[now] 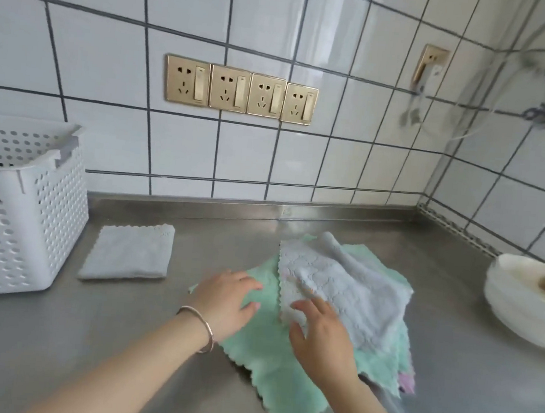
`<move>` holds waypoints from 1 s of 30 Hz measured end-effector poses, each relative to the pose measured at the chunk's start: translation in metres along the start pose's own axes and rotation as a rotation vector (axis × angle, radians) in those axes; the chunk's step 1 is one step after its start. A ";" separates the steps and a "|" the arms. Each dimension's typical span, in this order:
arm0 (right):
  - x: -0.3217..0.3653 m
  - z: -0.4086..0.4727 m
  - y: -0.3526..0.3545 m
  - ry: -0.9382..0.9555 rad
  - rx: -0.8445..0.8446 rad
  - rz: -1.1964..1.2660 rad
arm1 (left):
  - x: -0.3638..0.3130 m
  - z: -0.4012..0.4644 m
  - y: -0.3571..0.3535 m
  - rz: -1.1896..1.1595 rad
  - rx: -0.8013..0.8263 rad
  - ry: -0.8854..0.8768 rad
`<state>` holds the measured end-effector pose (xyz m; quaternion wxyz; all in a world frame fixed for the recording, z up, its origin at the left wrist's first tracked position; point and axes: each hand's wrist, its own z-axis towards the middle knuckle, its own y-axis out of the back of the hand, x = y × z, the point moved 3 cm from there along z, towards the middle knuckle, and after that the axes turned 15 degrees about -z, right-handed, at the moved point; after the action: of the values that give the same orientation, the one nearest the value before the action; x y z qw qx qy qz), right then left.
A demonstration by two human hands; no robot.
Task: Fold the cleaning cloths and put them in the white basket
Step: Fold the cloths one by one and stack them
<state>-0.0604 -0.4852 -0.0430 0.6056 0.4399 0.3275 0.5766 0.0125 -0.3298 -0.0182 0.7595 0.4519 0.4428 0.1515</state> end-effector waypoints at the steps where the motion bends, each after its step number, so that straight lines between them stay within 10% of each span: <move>1: -0.013 -0.007 0.002 -0.033 0.029 -0.008 | -0.013 0.004 -0.014 0.029 0.046 -0.050; 10: -0.054 -0.020 0.000 0.006 0.137 0.018 | -0.045 0.039 -0.083 0.229 0.129 0.025; 19: -0.058 0.000 -0.008 -0.064 0.031 -0.097 | -0.033 0.059 -0.063 -0.136 0.217 0.063; 30: -0.083 0.056 0.090 -0.089 -0.336 -0.353 | -0.065 0.040 0.055 -0.253 -0.385 -0.117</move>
<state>-0.0563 -0.5803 0.0524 0.7753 0.2940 0.2719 0.4885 0.0178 -0.3628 0.0692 0.8688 0.2478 0.4143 0.1101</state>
